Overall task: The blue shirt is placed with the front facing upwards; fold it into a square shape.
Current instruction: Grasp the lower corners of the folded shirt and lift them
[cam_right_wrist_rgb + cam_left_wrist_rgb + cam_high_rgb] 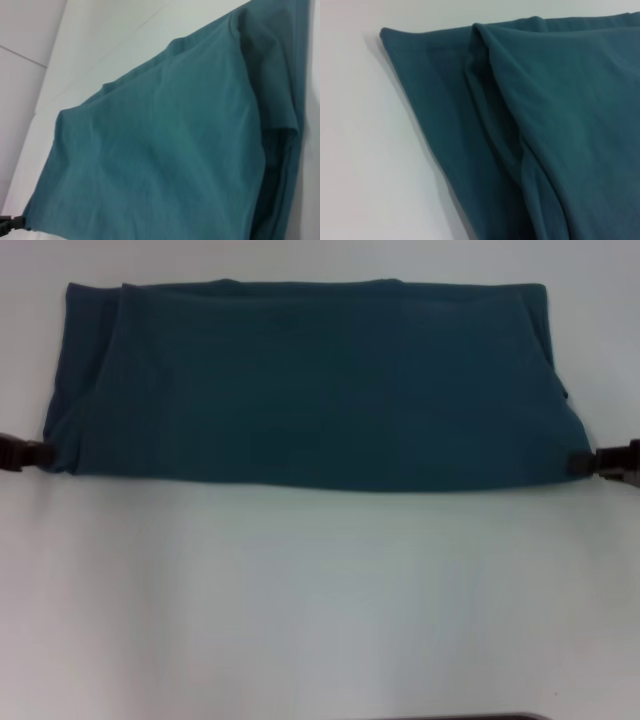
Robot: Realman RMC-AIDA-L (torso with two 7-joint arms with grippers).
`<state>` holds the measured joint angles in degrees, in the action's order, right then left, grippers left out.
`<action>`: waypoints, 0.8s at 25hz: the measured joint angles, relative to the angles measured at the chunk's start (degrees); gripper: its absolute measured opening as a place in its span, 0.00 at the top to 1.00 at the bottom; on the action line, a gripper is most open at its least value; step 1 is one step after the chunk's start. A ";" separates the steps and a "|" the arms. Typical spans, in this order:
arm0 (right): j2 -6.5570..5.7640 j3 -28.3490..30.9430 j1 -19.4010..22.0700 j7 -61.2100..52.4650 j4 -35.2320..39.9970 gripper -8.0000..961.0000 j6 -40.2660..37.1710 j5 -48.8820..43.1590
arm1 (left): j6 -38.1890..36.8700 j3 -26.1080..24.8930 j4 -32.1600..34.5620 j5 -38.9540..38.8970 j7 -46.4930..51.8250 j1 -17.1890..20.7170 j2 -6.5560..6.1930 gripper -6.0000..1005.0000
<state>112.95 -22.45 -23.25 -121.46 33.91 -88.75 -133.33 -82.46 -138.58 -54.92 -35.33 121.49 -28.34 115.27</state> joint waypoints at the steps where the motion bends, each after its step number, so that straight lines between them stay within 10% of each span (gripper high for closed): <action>1: 0.02 0.33 0.48 0.67 -0.01 0.90 -0.63 0.01 | -0.78 -0.13 -0.27 0.00 -0.11 0.21 -0.06 1.00; 20: 0.19 3.22 12.25 10.30 -0.22 0.89 -12.17 -0.19 | -22.50 -11.45 -3.55 -0.92 -10.45 7.82 0.67 1.00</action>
<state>113.14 -19.22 -11.00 -111.16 33.69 -100.92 -133.51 -104.97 -150.02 -58.47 -36.25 111.04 -20.52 115.95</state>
